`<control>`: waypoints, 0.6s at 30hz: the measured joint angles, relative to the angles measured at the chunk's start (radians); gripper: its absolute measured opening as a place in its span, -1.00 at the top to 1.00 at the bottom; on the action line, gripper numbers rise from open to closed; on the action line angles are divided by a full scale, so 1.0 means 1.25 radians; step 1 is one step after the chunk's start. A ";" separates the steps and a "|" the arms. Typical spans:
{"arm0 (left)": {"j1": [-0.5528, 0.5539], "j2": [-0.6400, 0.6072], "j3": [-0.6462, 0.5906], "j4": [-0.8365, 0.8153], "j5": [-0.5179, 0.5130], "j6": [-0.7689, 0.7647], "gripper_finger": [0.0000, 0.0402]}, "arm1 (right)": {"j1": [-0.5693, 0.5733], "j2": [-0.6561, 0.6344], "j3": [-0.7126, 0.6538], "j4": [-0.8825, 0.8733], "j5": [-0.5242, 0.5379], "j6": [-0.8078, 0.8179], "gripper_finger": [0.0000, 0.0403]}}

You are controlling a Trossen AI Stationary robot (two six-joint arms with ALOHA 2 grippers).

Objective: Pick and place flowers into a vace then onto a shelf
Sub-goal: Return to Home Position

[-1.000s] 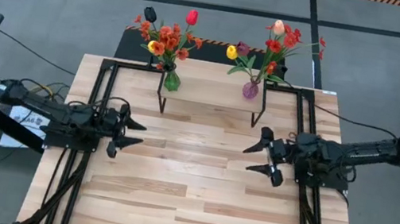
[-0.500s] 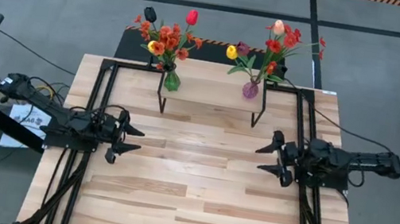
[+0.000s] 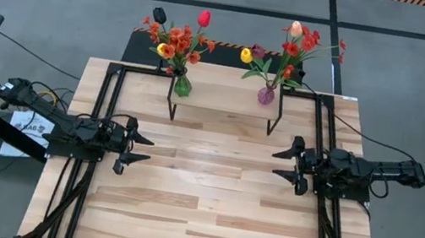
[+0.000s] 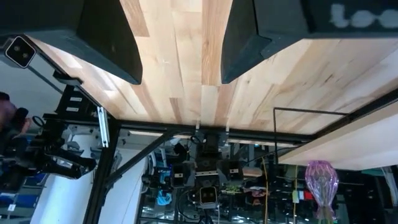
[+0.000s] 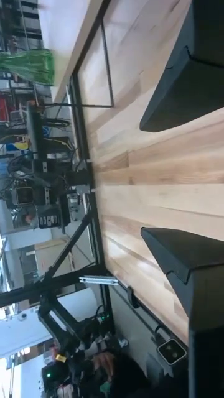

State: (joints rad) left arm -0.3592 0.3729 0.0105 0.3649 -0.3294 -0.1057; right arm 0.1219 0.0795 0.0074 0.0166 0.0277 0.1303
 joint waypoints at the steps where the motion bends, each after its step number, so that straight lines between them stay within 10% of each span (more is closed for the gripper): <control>1: 0.000 0.000 0.000 0.000 0.000 -0.003 -0.04 | 0.000 0.000 0.000 0.000 0.000 0.001 -0.28; 18: 0.001 0.000 -0.001 -0.226 0.008 -0.061 -0.04 | 0.000 0.000 -0.001 -0.001 -0.001 0.001 -0.28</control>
State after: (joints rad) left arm -0.3584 0.3728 0.0097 0.0819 -0.3190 -0.1821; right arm 0.1219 0.0792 0.0067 0.0158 0.0269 0.1318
